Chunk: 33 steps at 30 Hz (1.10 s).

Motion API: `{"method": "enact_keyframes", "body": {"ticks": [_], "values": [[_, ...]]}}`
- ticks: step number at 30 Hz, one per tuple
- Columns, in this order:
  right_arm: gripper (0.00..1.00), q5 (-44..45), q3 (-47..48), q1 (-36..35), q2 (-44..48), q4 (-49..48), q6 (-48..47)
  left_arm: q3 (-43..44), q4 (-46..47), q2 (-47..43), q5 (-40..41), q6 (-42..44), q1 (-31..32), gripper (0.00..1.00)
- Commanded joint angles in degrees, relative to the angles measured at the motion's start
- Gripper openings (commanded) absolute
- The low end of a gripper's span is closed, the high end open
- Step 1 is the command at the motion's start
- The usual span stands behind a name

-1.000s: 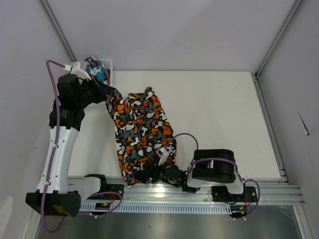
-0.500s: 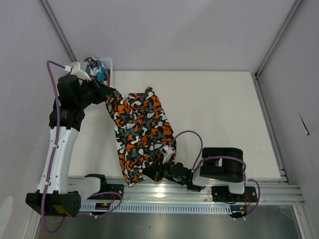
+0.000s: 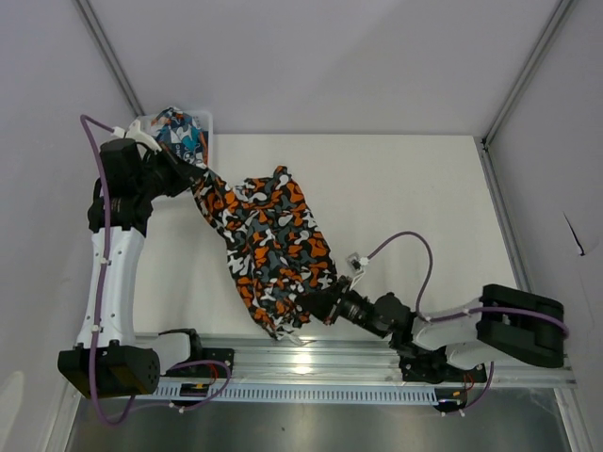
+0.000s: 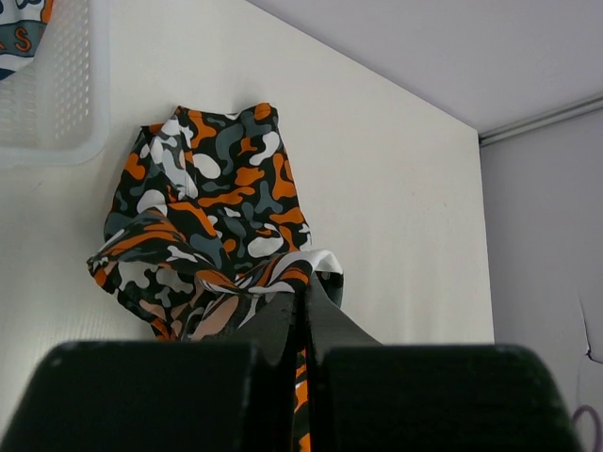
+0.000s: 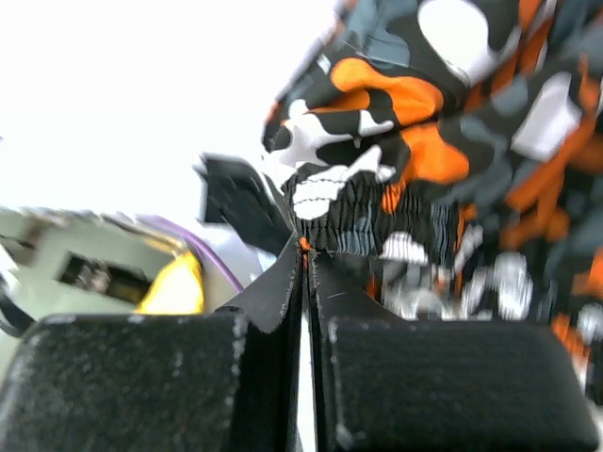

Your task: Fold and stack the shorts

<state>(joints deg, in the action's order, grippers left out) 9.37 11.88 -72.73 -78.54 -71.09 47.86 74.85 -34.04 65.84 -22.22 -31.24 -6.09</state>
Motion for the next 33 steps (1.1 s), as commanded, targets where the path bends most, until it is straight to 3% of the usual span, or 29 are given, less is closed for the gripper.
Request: {"method": "enact_keyframes", "body": {"ticks": [1, 6, 9, 10, 16, 28, 33], "values": [[0.00, -2.42, -2.12, 3.20, 8.81, 5.58, -2.94, -1.10, -0.41, -1.16, -0.46, -0.13, -0.94, 0.00], [0.00, -2.86, -1.94, 4.44, 12.71, 11.50, -3.91, -2.07, 0.90, -0.72, -1.42, -1.01, -1.21, 0.00], [0.08, -2.77, -1.77, 4.52, 11.22, 11.15, -3.38, -3.21, 1.79, -1.24, -1.25, -1.89, -1.21, 0.00], [0.17, -3.03, -1.86, 4.53, 10.44, 9.58, -3.30, -3.39, 1.87, -1.42, -0.99, -2.06, -1.21, 0.00], [0.44, -4.88, -1.86, 3.74, 1.39, -1.93, -2.42, -4.01, 2.05, -1.95, -0.55, -2.33, -1.29, 0.00], [0.58, 0.64, 2.18, -1.27, -20.66, -17.67, 1.27, -6.12, 2.75, -2.83, -0.19, -2.33, -1.21, 0.00], [0.68, 3.29, 4.37, -4.79, -24.29, -18.91, 1.10, -6.82, 2.84, -3.00, -0.02, -1.89, -1.30, 0.00]]}}
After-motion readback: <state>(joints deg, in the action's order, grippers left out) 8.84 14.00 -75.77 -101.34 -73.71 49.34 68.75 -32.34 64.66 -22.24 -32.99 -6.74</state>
